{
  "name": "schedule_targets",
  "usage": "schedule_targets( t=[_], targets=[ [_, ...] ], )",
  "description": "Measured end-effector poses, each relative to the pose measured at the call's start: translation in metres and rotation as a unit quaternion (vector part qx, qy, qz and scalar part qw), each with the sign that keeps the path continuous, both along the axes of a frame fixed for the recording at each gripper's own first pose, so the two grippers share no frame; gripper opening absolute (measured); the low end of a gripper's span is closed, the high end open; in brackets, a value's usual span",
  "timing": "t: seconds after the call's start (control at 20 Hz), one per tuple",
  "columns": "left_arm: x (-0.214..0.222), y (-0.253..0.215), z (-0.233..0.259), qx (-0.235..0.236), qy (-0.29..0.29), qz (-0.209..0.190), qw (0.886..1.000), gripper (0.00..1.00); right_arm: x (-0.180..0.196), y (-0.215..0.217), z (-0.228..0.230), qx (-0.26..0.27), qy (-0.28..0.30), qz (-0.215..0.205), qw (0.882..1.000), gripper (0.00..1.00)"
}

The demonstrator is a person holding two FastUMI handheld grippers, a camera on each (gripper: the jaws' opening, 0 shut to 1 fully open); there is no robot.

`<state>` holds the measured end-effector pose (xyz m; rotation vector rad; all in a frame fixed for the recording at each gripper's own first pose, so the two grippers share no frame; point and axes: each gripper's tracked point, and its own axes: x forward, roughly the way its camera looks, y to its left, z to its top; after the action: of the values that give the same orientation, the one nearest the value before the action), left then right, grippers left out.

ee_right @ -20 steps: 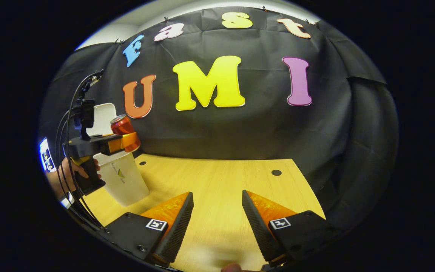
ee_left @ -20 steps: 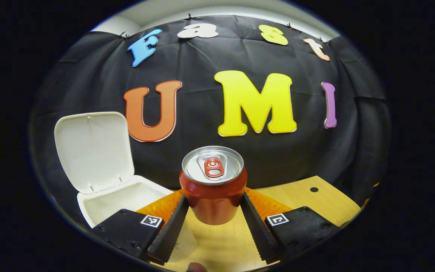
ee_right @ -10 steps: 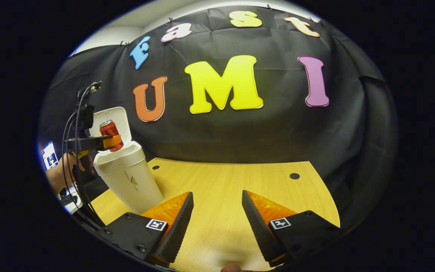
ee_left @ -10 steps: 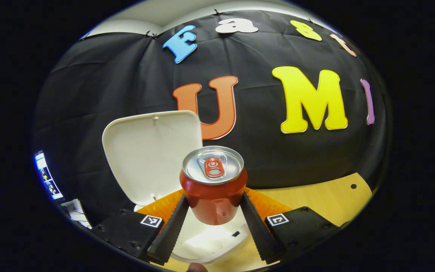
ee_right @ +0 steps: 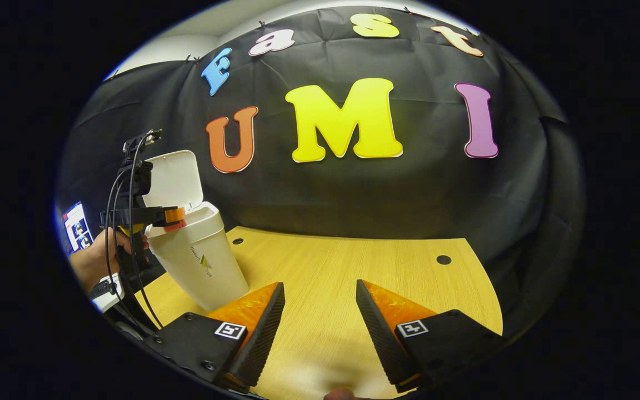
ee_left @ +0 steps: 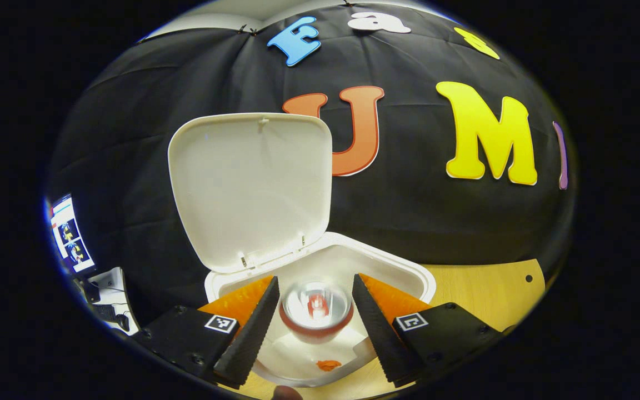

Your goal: Press the lid of the desktop garbage bin to open it, pick up the crumpled paper on the desktop and throw it into the bin, then pick up the pop can on the desktop and drop it into the bin, and finally close the garbage bin lid.

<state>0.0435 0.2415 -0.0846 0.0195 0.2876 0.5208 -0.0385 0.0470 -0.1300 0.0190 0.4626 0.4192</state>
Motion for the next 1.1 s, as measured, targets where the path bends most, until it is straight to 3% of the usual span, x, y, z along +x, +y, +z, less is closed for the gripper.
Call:
schedule_targets(
  t=[0.15, 0.35, 0.6, 0.9, 1.1],
  targets=[
    [-0.005, -0.001, 0.013, 0.008, -0.017, 0.020, 1.000, 0.90, 0.000, 0.000, -0.001, 0.001, 0.003, 0.001, 1.000, 0.83],
    [-0.011, -0.005, 0.041, 0.029, -0.052, 0.089, 0.994, 0.92, -0.001, -0.003, 0.000, 0.003, 0.004, -0.002, 1.000, 0.82],
    [0.010, -0.016, 0.083, -0.012, -0.094, 0.118, 0.989, 0.92, 0.003, -0.017, 0.010, 0.013, 0.002, -0.008, 1.000, 0.83],
    [0.027, -0.003, 0.148, 0.021, -0.130, 0.163, 0.978, 0.92, 0.016, -0.037, 0.018, 0.027, 0.002, -0.030, 0.999, 0.83],
    [0.038, 0.021, 0.183, 0.018, -0.150, 0.195, 0.969, 0.92, 0.027, -0.045, 0.018, 0.030, 0.006, -0.041, 0.999, 0.83]
  ],
)
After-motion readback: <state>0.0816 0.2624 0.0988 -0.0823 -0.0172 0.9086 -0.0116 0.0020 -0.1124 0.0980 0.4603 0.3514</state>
